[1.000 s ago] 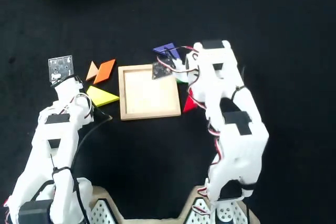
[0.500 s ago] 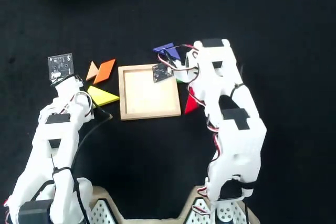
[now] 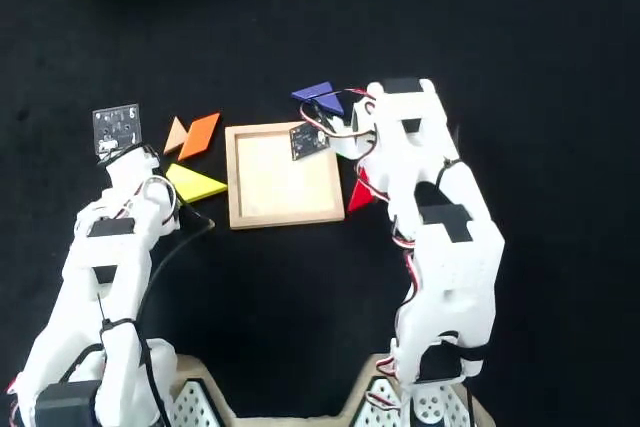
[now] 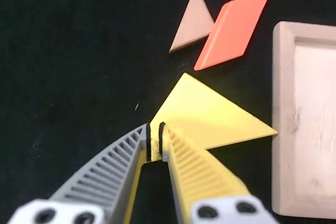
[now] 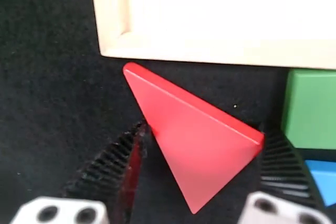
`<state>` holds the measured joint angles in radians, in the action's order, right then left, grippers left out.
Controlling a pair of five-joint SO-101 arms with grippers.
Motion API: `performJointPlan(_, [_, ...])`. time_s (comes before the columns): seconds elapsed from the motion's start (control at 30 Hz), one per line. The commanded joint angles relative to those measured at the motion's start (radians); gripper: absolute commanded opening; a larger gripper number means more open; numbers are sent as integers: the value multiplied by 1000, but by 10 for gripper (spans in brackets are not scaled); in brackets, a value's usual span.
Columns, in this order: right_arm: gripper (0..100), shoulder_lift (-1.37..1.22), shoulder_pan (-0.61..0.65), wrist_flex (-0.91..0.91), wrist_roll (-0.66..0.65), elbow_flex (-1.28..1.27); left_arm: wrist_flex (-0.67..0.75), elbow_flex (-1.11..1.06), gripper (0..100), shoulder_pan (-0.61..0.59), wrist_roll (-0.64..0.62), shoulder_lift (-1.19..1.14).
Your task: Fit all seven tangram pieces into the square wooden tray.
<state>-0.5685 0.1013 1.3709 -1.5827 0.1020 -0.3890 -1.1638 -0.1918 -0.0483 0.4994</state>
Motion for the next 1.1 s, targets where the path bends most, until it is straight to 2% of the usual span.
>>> performJointPlan(0.0, [271,-5,-20,-35,-9,19,17,5,62,44,40,0])
performJointPlan(0.17, [61,-7,-34,-31,-8,19,17,5,61,54,66,0])
performJointPlan(0.23, [9,-4,-34,-29,-8,33,17,5,61,54,68,0])
performJointPlan(0.7, [35,120,-49,123,-2,77,15,4,61,53,69,0])
performJointPlan(1.07, [37,119,5,97,0,22,15,4,61,50,69,0])
